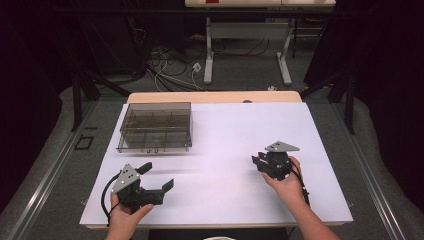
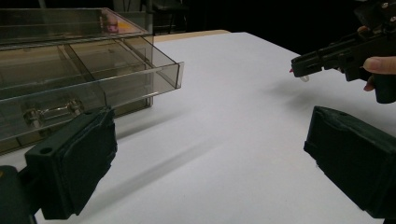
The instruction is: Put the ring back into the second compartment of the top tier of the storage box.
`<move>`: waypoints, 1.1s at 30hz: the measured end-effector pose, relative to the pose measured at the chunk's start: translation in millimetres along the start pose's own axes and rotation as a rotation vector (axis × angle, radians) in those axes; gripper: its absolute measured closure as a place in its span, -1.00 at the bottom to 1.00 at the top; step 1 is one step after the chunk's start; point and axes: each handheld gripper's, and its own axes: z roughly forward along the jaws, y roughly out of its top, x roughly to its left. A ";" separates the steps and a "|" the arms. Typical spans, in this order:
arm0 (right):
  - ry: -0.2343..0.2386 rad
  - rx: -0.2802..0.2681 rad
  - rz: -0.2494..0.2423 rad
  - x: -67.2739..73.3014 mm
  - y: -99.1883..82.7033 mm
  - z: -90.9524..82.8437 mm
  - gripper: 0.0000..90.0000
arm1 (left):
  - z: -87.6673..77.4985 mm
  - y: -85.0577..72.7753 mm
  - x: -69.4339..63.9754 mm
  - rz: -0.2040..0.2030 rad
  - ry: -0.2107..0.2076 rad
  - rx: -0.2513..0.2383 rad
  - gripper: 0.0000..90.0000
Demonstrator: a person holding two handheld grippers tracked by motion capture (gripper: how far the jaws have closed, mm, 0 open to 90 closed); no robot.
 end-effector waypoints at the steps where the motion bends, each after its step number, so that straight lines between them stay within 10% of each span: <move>1: 0.007 -0.001 0.012 1.2 0.9 -0.8 0.52 | 0.1 0.0 0.1 0.000 0.002 0.000 -0.95; 33: 0.111 -0.058 -0.056 37.4 54.2 -13.4 0.52 | -3.7 1.0 1.9 0.010 0.038 -0.011 -0.98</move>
